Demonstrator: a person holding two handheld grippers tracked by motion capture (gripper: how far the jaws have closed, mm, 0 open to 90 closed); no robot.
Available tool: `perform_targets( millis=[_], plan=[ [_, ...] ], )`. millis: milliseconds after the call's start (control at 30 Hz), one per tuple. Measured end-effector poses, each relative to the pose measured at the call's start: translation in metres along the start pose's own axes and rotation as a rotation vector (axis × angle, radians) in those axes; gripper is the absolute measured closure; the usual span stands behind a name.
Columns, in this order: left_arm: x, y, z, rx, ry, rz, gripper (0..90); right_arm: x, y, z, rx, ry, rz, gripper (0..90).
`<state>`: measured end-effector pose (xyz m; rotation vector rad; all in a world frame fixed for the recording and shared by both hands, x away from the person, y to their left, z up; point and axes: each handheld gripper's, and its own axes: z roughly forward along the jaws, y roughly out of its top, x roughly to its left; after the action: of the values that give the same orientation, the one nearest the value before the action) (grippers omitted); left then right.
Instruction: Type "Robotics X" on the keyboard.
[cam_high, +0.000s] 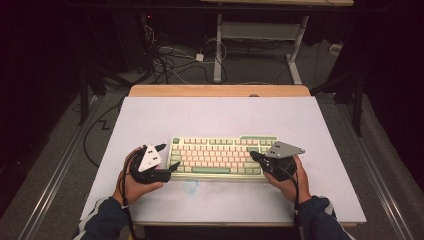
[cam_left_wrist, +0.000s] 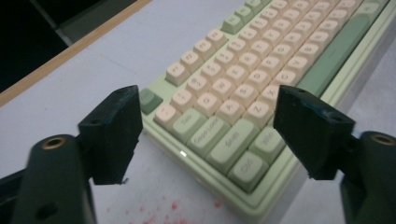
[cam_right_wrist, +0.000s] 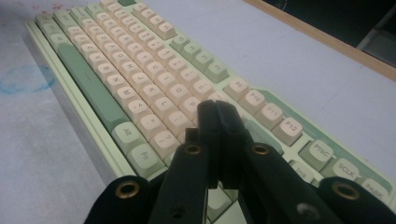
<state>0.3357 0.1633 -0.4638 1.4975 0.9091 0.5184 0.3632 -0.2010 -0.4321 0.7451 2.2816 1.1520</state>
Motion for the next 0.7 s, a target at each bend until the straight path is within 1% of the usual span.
perform_targets(
  millis=[67, 133, 200, 233, 267, 300, 400, 533, 600, 700],
  plan=[
    [0.002, -0.003, -0.008, -0.005, 0.007, -0.021, 17.6, 0.000, 0.002, 0.003, 0.000, 0.004, 0.003, 90.0],
    [0.004, -0.006, -0.016, -0.010, 0.015, -0.021, 17.6, 0.000, 0.005, 0.007, 0.001, 0.007, 0.005, 90.0],
    [0.005, -0.008, -0.022, -0.014, 0.026, -0.031, 17.6, 0.001, 0.009, 0.011, 0.005, 0.010, 0.005, 90.0],
    [0.005, -0.008, -0.022, -0.014, 0.026, -0.031, 17.6, 0.002, 0.011, 0.014, 0.006, 0.015, 0.005, 90.0],
    [0.006, -0.011, -0.028, -0.017, 0.031, -0.042, 17.6, 0.003, 0.013, 0.017, 0.007, 0.018, 0.008, 90.0],
    [0.006, -0.012, -0.029, -0.010, 0.037, -0.042, 17.6, 0.004, 0.015, 0.020, 0.011, 0.023, 0.004, 90.0],
    [0.006, -0.014, -0.032, -0.006, 0.047, -0.027, 17.7, 0.010, 0.021, 0.031, 0.028, 0.037, -0.007, 90.0],
    [0.007, -0.014, -0.031, -0.008, 0.044, -0.031, 17.9, 0.016, 0.030, 0.046, 0.051, 0.047, -0.029, 90.0],
    [0.007, -0.015, -0.031, 0.002, 0.043, -0.023, 18.0, 0.017, 0.032, 0.052, 0.058, 0.053, -0.028, 90.0],
    [0.006, -0.017, -0.030, 0.010, 0.040, -0.021, 18.0, 0.018, 0.034, 0.063, 0.086, 0.061, -0.030, 90.0]
  ],
)
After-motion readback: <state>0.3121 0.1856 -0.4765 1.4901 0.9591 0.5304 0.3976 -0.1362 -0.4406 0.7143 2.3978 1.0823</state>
